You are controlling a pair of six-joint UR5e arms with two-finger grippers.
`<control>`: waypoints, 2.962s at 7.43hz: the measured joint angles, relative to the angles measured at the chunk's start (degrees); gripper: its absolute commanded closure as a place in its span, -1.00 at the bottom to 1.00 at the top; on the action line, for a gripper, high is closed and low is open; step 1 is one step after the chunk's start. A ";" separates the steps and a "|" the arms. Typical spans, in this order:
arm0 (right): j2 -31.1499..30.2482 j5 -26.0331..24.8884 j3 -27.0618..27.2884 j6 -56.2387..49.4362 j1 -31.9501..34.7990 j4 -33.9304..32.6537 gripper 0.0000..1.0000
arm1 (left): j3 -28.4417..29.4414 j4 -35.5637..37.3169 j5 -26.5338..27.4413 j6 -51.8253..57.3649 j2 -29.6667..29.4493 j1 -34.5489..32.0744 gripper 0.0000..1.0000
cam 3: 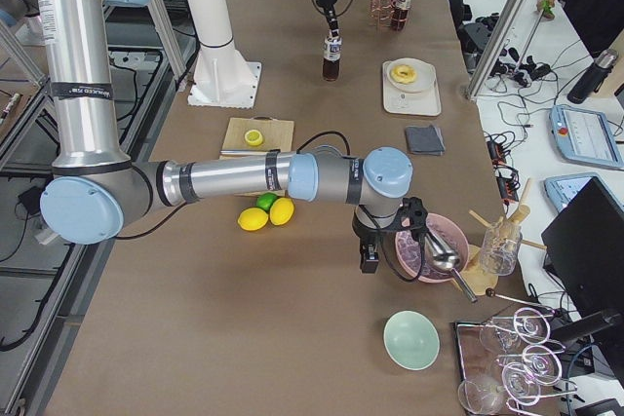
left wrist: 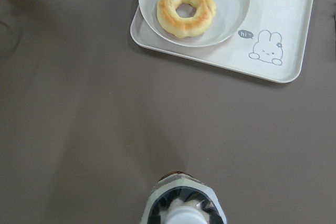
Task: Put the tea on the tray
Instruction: 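Lower the tea bottle upright onto the table center with the left gripper, then open the left gripper and draw it back toward the rack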
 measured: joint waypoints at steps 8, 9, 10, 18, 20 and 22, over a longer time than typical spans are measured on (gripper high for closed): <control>-0.26 0.04 0.00 0.01 0.00 0.00 -1.00 | 2.21 -3.87 2.71 -2.85 0.48 4.98 1.00; -0.27 0.08 0.00 0.03 0.00 0.00 -1.00 | 2.34 -3.87 2.80 -2.82 0.61 5.02 0.63; -0.32 0.11 -0.04 0.01 0.00 0.00 -1.00 | 2.40 -3.87 3.24 -2.79 0.70 5.15 -0.94; 0.85 0.12 -1.80 0.06 0.00 0.00 -1.00 | -3.41 -3.71 5.94 1.73 0.78 3.82 -0.96; 1.28 0.09 -1.73 0.12 0.00 0.00 -1.00 | -6.88 -4.54 5.22 9.25 5.10 0.68 -0.96; 1.52 0.08 -1.50 0.15 0.00 0.00 -1.00 | -9.91 -10.58 4.45 14.64 12.65 -3.48 -0.96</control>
